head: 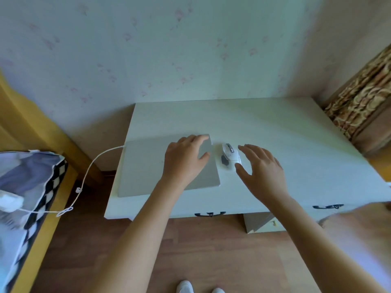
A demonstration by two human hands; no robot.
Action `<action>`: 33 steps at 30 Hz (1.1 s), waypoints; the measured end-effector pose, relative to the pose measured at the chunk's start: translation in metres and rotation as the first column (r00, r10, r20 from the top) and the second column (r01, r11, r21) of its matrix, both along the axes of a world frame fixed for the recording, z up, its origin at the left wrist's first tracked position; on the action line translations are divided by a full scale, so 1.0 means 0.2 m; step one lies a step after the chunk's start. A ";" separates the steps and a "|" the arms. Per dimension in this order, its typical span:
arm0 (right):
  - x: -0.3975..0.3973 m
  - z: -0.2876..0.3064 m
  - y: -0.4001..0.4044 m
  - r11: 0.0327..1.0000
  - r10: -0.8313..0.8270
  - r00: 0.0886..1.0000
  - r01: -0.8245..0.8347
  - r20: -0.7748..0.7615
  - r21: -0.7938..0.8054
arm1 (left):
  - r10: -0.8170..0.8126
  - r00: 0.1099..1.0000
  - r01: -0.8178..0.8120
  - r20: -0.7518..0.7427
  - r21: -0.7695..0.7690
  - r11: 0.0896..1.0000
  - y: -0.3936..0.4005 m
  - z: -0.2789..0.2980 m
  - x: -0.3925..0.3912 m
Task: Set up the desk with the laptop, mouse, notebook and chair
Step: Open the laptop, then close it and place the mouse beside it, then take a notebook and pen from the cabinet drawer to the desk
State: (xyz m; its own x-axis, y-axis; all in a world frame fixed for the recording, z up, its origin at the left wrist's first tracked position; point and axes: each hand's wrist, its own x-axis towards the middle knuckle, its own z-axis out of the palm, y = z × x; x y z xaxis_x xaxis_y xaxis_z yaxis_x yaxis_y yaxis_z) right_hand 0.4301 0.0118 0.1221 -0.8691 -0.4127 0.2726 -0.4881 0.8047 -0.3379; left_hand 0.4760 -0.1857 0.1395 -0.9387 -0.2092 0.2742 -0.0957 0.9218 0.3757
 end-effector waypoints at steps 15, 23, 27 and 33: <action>0.68 0.33 0.25 0.944 -0.285 0.950 0.301 0.130 -0.135 | -0.227 0.973 0.230 -0.039 0.174 0.957 0.20 0.33 0.43; 0.89 0.34 0.14 0.797 -0.565 0.818 0.575 0.109 -0.185 | -0.543 0.840 0.541 -0.022 0.124 0.832 0.20 0.37 0.37; 1.05 0.33 0.14 0.706 -0.679 0.727 0.685 0.103 -0.180 | -0.663 0.749 0.658 -0.010 0.127 0.742 0.25 0.38 0.37; 1.29 0.34 0.28 0.543 -0.824 0.562 0.820 0.074 -0.178 | -0.806 0.592 0.793 0.017 0.164 0.587 0.48 0.37 0.41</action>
